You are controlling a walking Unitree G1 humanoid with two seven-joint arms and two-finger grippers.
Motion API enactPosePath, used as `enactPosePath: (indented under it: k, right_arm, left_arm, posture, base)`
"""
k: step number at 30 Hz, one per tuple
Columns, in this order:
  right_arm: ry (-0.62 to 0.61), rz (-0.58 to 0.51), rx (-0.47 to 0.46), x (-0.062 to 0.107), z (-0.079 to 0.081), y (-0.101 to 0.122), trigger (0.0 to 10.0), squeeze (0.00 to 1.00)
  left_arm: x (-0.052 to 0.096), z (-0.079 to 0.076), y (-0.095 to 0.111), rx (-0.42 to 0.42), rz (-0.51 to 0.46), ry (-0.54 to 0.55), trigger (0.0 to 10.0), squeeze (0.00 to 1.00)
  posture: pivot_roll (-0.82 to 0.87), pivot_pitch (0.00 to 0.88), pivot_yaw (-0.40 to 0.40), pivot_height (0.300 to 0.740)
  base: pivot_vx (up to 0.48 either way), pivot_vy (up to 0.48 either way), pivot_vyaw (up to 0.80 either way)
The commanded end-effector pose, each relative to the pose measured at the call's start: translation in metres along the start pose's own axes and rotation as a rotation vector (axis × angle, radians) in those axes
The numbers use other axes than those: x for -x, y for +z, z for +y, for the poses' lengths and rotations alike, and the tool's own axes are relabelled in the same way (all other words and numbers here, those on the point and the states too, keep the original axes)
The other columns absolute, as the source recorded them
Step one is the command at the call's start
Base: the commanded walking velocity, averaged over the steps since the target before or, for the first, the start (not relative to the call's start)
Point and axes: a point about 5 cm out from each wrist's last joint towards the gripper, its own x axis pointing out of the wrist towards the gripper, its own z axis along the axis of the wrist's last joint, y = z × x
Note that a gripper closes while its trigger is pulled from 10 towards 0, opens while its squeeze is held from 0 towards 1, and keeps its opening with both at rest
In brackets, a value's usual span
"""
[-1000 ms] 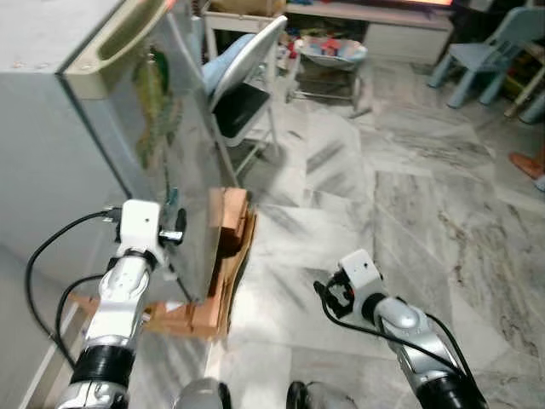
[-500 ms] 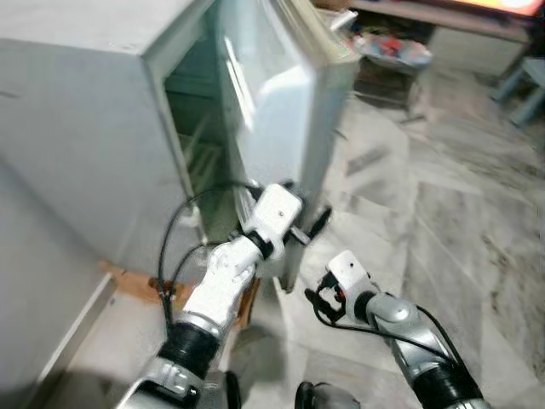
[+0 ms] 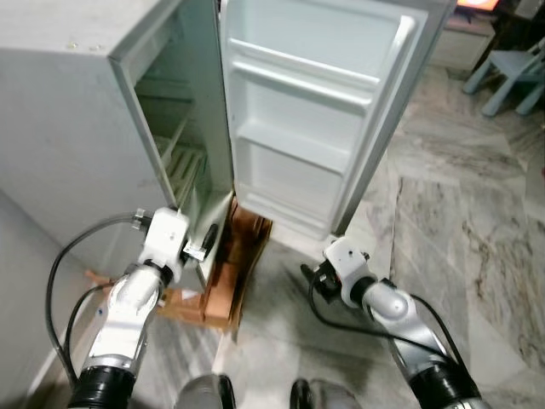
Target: Restocking fridge
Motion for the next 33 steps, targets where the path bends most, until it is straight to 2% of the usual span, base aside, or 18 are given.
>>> enactPosePath:
  k: [1, 2, 4, 5, 6, 9, 14, 20, 29, 33]
  right_arm:
    - [-0.074, -0.018, 0.008, 0.003, -0.012, 0.0, 10.0, 0.0]
    - [-0.11, -0.015, 0.012, 0.004, -0.015, -0.001, 10.0, 0.0]
    - [-0.122, -0.016, 0.015, 0.004, -0.017, -0.002, 10.0, 0.0]
    - [-0.143, -0.012, 0.004, 0.006, -0.019, -0.005, 10.0, 0.0]
    - [-0.152, -0.008, -0.003, 0.007, -0.021, -0.006, 10.0, 0.0]
    - [-0.159, 0.005, 0.01, 0.007, -0.02, -0.008, 10.0, 0.0]
    - [-0.159, -0.004, 0.013, 0.001, -0.019, -0.005, 10.0, 0.0]
    - [-0.189, -0.037, 0.017, -0.002, -0.022, 0.002, 10.0, 0.0]
    - [-0.219, -0.098, 0.044, -0.002, -0.032, 0.013, 10.0, 0.0]
    - [-0.222, -0.113, 0.043, -0.003, -0.033, 0.017, 10.0, 0.0]
  left_arm:
    - [0.006, 0.001, 0.0, -0.006, -0.007, 0.025, 10.0, 0.0]
    - [0.014, 0.005, -0.009, -0.005, 0.02, 0.067, 10.0, 0.0]
    - [0.017, 0.007, -0.012, 0.0, 0.03, 0.087, 10.0, 0.0]
    - [0.025, 0.014, -0.019, 0.04, 0.051, 0.156, 10.0, 0.0]
    - [0.029, 0.016, -0.022, 0.052, 0.059, 0.18, 10.0, 0.0]
    - [0.036, 0.018, -0.026, 0.029, 0.078, 0.188, 10.0, 0.0]
    - [0.035, 0.018, -0.022, 0.007, 0.066, 0.182, 10.0, 0.0]
    - [0.033, 0.02, -0.017, -0.003, 0.06, 0.194, 10.0, 0.0]
    - [0.034, 0.013, -0.011, -0.046, 0.052, 0.189, 10.0, 0.0]
    - [0.036, 0.013, -0.008, -0.036, 0.048, 0.196, 10.0, 0.0]
  posture:
    - [0.02, 0.058, -0.009, 0.74]
    - [0.01, 0.059, -0.006, 0.74]
    - [0.01, 0.059, -0.006, 0.74]
    - [0.01, 0.059, -0.006, 0.74]
    - [0.01, 0.059, -0.006, 0.74]
    - [0.03, 0.071, -0.014, 0.74]
    - [0.04, 0.073, -0.013, 0.74]
    - [0.04, 0.08, -0.009, 0.74]
    - [0.06, 0.094, -0.013, 0.74]
    - [0.05, 0.103, -0.014, 0.74]
  base:
    - [0.0, -0.409, 0.0]
    - [0.0, -0.409, 0.0]
    - [0.0, -0.409, 0.0]
    - [0.0, -0.412, 0.0]
    - [0.0, -0.416, 0.0]
    - [0.0, -0.435, -0.37]
    - [0.0, -0.423, -0.67]
    - [0.331, -0.341, -0.8]
    - [0.437, 0.0, -0.8]
    - [0.47, 0.0, -0.8]
